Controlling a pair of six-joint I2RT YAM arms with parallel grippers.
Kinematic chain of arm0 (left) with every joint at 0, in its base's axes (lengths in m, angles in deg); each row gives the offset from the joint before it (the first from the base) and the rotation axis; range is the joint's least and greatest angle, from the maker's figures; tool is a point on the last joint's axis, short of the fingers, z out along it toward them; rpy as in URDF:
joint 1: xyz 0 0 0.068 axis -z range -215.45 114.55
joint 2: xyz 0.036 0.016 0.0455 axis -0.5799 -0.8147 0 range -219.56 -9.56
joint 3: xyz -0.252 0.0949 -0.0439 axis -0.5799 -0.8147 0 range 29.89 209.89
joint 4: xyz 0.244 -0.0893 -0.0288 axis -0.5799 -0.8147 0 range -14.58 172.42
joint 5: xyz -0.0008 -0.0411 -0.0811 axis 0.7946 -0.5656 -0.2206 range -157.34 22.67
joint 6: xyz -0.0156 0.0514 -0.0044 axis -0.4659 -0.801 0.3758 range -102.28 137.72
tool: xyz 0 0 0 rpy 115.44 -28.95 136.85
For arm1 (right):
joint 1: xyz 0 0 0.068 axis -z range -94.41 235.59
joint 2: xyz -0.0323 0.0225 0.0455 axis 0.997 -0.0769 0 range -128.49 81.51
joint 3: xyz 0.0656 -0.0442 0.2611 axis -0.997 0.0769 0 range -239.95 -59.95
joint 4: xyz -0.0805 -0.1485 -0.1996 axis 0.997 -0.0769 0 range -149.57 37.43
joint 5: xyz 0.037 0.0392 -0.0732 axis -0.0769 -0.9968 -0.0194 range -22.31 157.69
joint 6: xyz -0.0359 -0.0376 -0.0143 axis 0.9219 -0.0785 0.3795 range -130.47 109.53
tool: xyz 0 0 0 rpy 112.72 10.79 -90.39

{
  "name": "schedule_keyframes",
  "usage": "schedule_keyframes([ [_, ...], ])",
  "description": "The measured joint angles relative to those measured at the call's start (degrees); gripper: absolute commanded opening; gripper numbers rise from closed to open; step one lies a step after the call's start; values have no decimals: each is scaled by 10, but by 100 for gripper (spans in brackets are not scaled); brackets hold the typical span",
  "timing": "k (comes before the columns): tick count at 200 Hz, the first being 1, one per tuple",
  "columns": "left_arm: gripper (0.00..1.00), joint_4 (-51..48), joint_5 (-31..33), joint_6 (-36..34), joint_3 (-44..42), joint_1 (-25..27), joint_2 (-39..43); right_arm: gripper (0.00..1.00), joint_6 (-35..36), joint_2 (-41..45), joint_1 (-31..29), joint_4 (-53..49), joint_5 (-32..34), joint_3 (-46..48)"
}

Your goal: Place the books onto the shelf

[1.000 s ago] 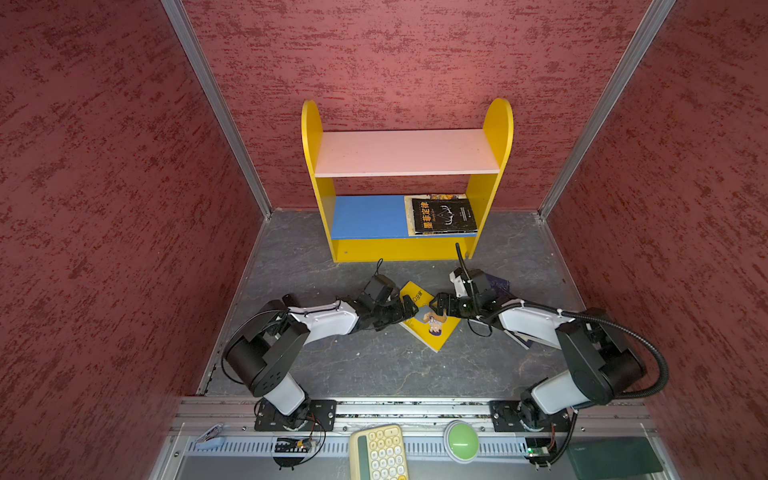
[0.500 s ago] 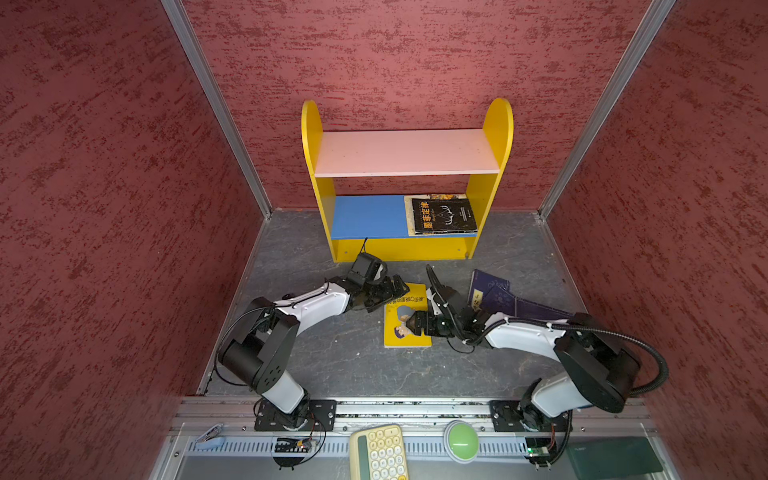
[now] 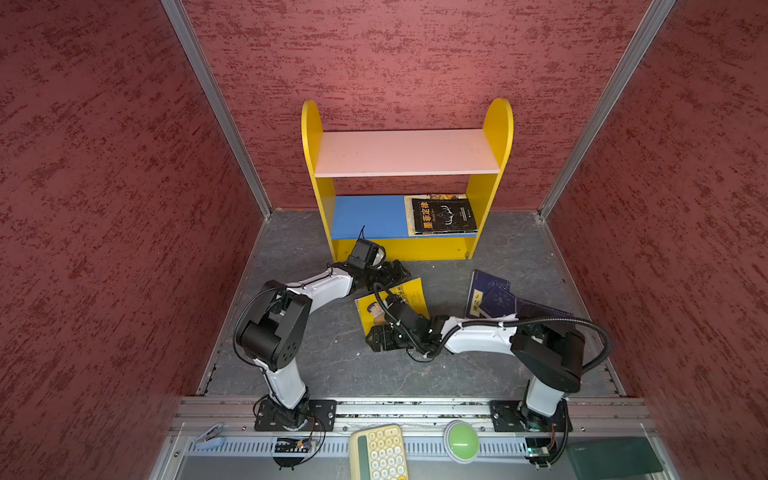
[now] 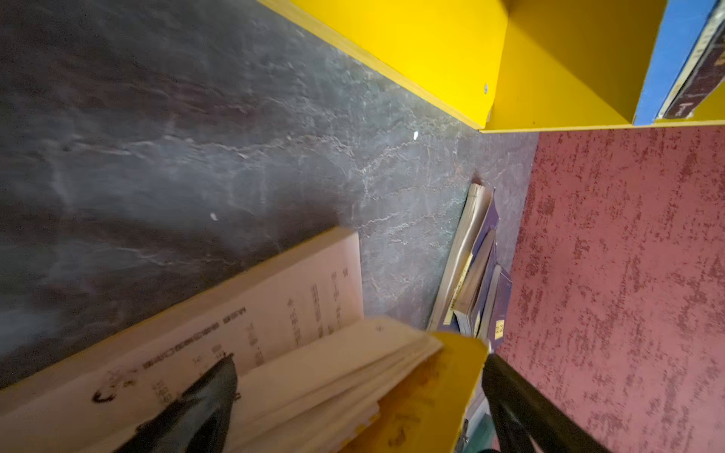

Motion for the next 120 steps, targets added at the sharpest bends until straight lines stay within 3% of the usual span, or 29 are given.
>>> schedule_keyframes([
  [57, 97, -25, -38, -2, -2, -20, 10, 96, -4, 34, -23, -40, 44, 7],
  [120, 98, -80, -14, -30, -26, -100, 190, 99, -1, 170, -6, -94, 161, 19],
])
